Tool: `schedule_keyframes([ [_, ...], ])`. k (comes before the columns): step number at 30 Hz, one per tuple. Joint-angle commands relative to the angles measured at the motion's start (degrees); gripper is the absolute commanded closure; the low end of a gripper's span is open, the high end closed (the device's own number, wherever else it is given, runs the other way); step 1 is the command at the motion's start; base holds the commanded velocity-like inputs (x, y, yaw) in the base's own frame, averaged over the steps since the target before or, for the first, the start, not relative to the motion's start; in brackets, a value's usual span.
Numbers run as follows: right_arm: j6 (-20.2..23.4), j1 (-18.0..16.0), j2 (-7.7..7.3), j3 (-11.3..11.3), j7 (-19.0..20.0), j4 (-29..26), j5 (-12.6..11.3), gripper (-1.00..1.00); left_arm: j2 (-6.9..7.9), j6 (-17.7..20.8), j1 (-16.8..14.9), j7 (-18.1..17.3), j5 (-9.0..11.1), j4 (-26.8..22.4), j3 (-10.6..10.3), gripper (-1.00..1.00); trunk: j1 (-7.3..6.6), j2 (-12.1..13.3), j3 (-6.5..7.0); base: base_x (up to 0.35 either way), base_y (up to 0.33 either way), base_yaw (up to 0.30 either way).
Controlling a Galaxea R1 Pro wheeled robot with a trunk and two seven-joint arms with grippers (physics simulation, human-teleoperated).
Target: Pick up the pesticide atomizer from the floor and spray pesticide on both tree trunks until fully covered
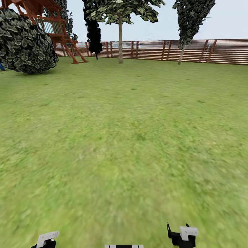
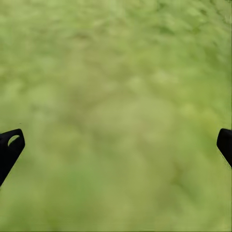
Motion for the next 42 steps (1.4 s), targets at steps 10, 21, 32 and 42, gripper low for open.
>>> schedule_keyframes([
  [10,-0.12,-0.04,0.03,-0.10,-0.51,0.07,0.62,-1.00,-0.02,-0.13,-0.03,-0.34,-0.21,0.02,0.50,1.00,0.03,-0.02,0.12,0.340,0.000,0.014],
  [21,-0.12,-0.04,0.08,-0.09,-0.50,0.16,0.71,-1.00,-0.15,-0.07,-0.03,-0.34,-0.14,0.11,0.50,1.00,0.03,-0.02,0.73,0.340,-0.019,0.105],
  [32,-0.12,-0.02,0.08,-0.03,-0.50,0.16,0.71,-1.00,0.08,-0.06,-0.03,-0.34,-0.04,0.05,0.50,1.00,0.03,-0.02,0.74,0.339,-0.064,0.003],
  [42,-0.12,-0.04,0.08,-0.02,-0.50,0.16,0.80,-1.00,0.05,-0.12,-0.03,-0.34,0.01,0.06,0.50,1.00,0.03,-0.02,0.74,0.340,0.000,0.000],
])
